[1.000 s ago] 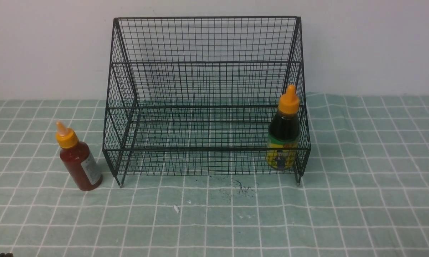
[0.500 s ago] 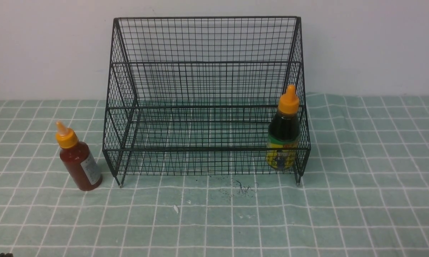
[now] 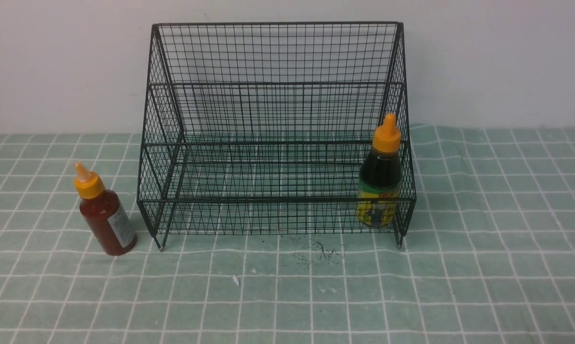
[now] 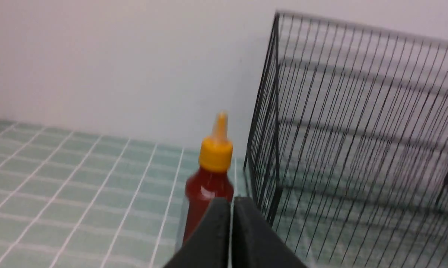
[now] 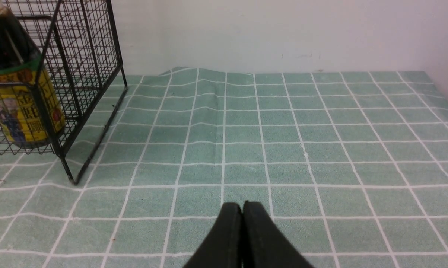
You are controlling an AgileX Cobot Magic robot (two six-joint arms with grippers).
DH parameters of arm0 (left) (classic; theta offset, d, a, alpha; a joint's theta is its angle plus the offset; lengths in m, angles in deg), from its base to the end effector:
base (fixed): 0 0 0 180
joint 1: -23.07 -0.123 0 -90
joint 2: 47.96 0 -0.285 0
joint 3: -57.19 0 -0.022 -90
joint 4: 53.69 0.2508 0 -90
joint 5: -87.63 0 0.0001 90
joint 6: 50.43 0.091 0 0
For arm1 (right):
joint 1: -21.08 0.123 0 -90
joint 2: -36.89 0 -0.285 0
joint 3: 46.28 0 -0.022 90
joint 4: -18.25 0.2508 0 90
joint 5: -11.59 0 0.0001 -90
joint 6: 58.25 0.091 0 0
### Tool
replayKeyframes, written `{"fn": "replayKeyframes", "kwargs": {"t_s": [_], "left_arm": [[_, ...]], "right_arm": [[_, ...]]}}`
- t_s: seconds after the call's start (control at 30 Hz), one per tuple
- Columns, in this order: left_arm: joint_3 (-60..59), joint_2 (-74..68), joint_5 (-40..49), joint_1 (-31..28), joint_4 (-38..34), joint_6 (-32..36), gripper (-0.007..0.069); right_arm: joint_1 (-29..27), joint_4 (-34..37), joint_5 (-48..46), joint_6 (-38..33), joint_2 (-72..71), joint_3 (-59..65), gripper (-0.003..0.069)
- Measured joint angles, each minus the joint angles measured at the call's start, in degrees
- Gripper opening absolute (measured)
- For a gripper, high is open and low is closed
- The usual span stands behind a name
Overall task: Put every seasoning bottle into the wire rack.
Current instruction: Use the left arm to grab the condiment bottle closest to it
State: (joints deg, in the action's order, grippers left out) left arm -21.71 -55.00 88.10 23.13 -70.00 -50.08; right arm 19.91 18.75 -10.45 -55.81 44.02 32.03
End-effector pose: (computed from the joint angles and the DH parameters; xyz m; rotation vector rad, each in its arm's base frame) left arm 0.0566 -0.0003 0.2033 -0.2073 1.4977 -0.2261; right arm 0.0522 -0.0008 0.1728 0.0644 1.8748 0.0239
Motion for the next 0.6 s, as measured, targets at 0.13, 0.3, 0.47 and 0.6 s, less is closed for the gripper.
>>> {"fn": "replayKeyframes", "kwargs": {"t_s": [0.13, 0.3, 0.47, 0.6], "left_arm": [[0.0, 0.0, -12.0, 0.0, -6.0, -3.3, -0.0006], [5.5, -0.9, -27.9, 0.0, -6.9, -9.1, -0.0006], [23.0, -11.3, -7.9, 0.0, 4.4, -9.5, -0.0006], [37.0, -24.3, 17.1, 0.0, 9.4, -9.5, -0.0006]], "right_arm": [[0.0, 0.0, 0.0, 0.0, 0.0, 0.0, -0.0015], [0.0, 0.0, 0.0, 0.0, 0.0, 0.0, -0.0015], [0.0, 0.0, 0.0, 0.0, 0.0, 0.0, -0.0015], [0.0, 0.0, 0.0, 0.0, 0.0, 0.0, -0.0015]]}}
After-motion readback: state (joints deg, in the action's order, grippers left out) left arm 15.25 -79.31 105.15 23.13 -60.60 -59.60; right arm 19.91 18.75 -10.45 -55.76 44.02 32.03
